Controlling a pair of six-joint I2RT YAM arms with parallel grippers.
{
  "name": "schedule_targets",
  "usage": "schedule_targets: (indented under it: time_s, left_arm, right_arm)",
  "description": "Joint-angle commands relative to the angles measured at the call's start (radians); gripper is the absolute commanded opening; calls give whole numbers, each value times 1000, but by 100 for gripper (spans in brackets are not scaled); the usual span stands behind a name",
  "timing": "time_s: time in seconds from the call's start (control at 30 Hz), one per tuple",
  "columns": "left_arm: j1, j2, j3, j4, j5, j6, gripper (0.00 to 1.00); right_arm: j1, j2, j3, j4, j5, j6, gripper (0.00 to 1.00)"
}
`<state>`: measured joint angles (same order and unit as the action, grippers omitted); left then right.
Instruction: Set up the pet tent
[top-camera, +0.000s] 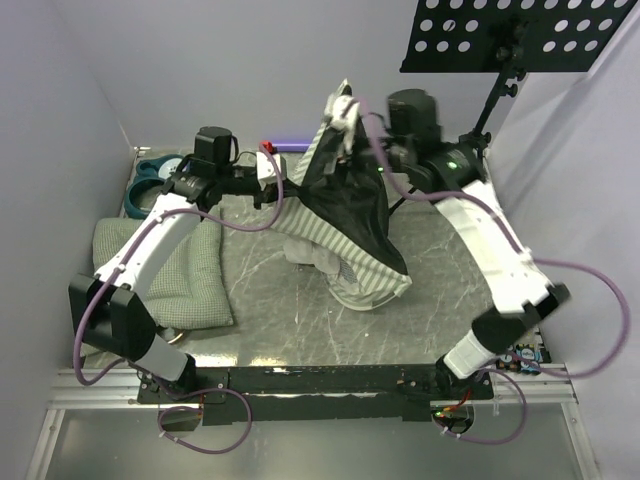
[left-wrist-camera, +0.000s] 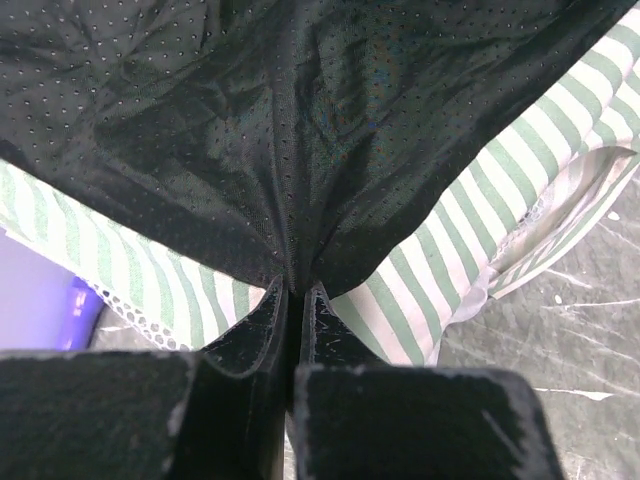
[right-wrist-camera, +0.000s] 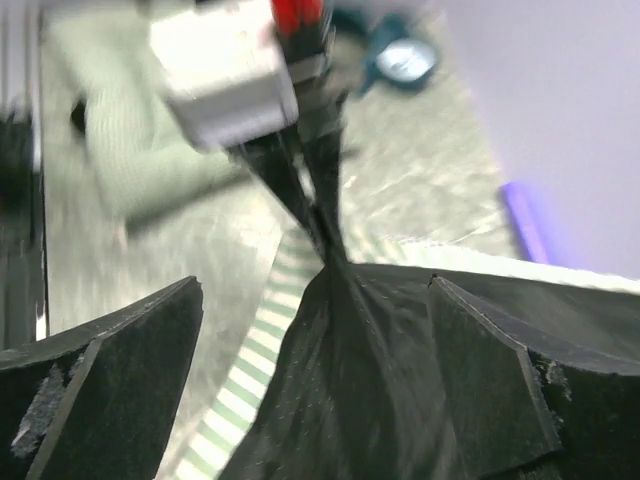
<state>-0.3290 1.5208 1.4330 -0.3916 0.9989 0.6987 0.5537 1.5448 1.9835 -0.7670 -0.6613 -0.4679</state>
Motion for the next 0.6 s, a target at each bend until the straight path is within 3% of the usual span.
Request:
schedule_targets:
  time_s: [0.0,0.23,0.3,0.4,0.47,0.57]
  left_arm:
    - [-8,-74,23,20,0,46,1]
    - [-21,-116,23,2,40,78,1]
    - [-24,-123,24,-3,52,76,1]
    - [-25,-131,32,-12,50,67,1]
    - [-24,-136,30,-4,31,45,7]
    - [-13,-169,6,77,-6,-71,35]
  right_arm:
    - [5,113,32,-232,-86,-233,96]
    - [23,163,-46,-108,-12,-233,88]
    - [31,167,-72,-69,28,-241,74]
    - [32,172,-83,-64,38,-270,35]
    - [29,161,-98,-54,45,-261,3]
    - [25,121,-150,-25,57,-244,0]
